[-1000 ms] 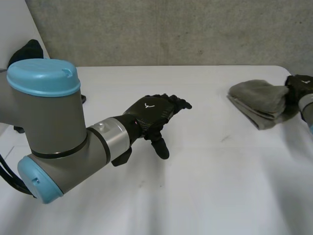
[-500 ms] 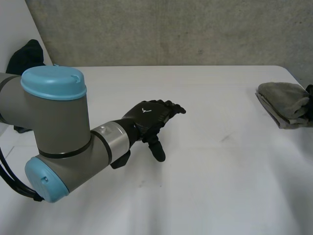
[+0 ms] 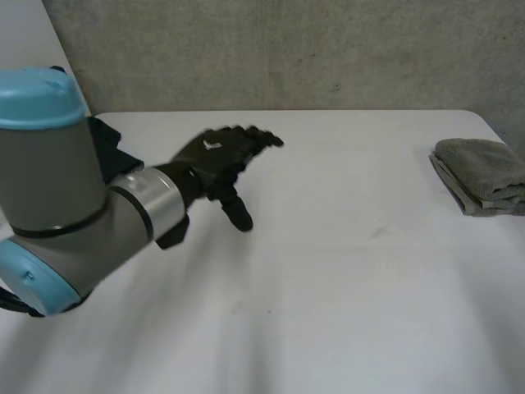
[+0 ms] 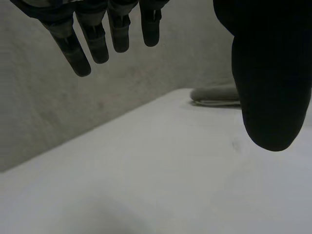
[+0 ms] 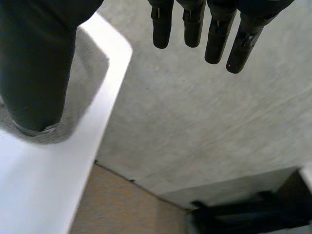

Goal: Fold the laundry.

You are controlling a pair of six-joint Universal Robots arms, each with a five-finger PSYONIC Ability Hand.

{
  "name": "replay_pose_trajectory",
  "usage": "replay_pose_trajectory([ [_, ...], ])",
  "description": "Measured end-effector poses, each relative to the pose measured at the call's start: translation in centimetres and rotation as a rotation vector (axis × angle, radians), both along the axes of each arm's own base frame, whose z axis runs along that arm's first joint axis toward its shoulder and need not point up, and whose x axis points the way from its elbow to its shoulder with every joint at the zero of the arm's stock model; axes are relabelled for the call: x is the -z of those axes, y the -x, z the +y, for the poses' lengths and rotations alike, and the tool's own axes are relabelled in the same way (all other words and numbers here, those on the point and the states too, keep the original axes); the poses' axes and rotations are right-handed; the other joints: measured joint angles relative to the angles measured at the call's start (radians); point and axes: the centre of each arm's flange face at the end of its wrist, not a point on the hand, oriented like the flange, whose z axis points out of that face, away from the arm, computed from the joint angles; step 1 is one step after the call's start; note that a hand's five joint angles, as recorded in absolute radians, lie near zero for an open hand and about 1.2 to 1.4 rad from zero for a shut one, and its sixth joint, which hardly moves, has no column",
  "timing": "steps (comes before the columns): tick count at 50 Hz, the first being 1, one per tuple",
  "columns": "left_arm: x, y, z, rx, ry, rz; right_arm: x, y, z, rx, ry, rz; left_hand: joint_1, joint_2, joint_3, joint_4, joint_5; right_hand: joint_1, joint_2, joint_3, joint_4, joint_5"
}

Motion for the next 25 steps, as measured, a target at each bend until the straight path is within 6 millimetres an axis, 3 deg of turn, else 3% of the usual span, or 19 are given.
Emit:
replay_pose_trajectory([
  [4,-0.9,-0.8,-1.3,-0.034,0.047,0.022,-1.8,-1.4,0.7,-0.031,0.052,0.024,0.000,0.000,0.000,0.000,0.000,0.000,0.000,0.000,0.000,0.000],
  [5,-2.0,-2.0,-3.3,-0.086,0.116,0.050,-3.5,-4.2,1.6,-0.094,0.114,0.018,0.000,0.000,0.000,0.000,0.000,0.000,0.000,0.000,0.000,0.000],
  [6,-2.1,-2.2,-3.6,-0.092,0.124,0.052,-3.8,-4.8,1.8,-0.110,0.127,0.014,0.000,0.000,0.000,0.000,0.000,0.000,0.000,0.000,0.000,0.000],
  [8,-2.7,-4.0,-6.4,-0.161,0.199,0.063,-5.0,-8.8,3.4,-0.213,0.182,-0.025,0.000,0.000,0.000,0.000,0.000,0.000,0.000,0.000,0.000,0.000],
  [10,-2.7,-5.1,-8.0,-0.200,0.236,0.058,-5.5,-11.0,4.6,-0.278,0.203,-0.051,0.000,0.000,0.000,0.000,0.000,0.000,0.000,0.000,0.000,0.000],
  [11,-2.7,-5.1,-8.0,-0.200,0.236,0.058,-5.5,-11.0,4.6,-0.278,0.203,-0.051,0.000,0.000,0.000,0.000,0.000,0.000,0.000,0.000,0.000,0.000],
  [12,-2.3,-7.1,-10.6,-0.260,0.281,0.028,-5.8,-13.9,6.4,-0.366,0.220,-0.084,0.000,-0.002,0.000,0.000,0.000,0.000,0.000,0.000,0.000,0.000],
  [14,-1.4,-9.0,-13.0,-0.308,0.314,-0.016,-5.8,-17.3,9.1,-0.480,0.223,-0.119,0.000,-0.002,0.000,0.000,0.000,0.000,0.000,0.000,0.000,0.000],
  [16,-0.4,-10.6,-14.7,-0.341,0.330,-0.062,-5.4,-19.5,11.0,-0.553,0.214,-0.137,0.000,-0.002,0.000,0.000,0.000,0.000,0.000,0.000,0.000,0.000],
  [17,0.8,-12.3,-16.5,-0.369,0.345,-0.117,-4.6,-21.6,13.1,-0.627,0.196,-0.150,0.000,-0.002,0.000,0.000,0.000,0.000,0.000,0.000,0.000,0.000],
  [19,2.2,-13.8,-18.1,-0.390,0.353,-0.174,-4.0,-22.8,14.5,-0.670,0.182,-0.156,0.000,-0.002,0.000,0.000,0.000,0.000,0.000,0.000,0.000,0.000],
  [20,3.0,-14.6,-19.0,-0.400,0.357,-0.206,-3.2,-24.2,16.1,-0.719,0.160,-0.161,0.000,-0.002,0.000,0.000,0.000,0.000,0.000,0.000,0.000,0.000],
  [21,3.0,-14.6,-19.0,-0.400,0.357,-0.206,-3.2,-24.2,16.1,-0.719,0.160,-0.161,0.000,-0.002,0.000,0.000,0.000,0.000,0.000,0.000,0.000,0.000],
  [22,5.2,-16.5,-21.0,-0.418,0.366,-0.287,-1.6,-25.9,18.6,-0.786,0.121,-0.165,0.000,-0.002,0.000,-0.001,0.000,0.000,0.000,0.000,0.000,0.000],
  [25,7.7,-18.2,-22.9,-0.430,0.376,-0.371,0.2,-27.0,20.7,-0.833,0.071,-0.166,0.000,-0.002,0.000,0.000,0.000,0.000,0.000,0.000,0.000,0.000],
])
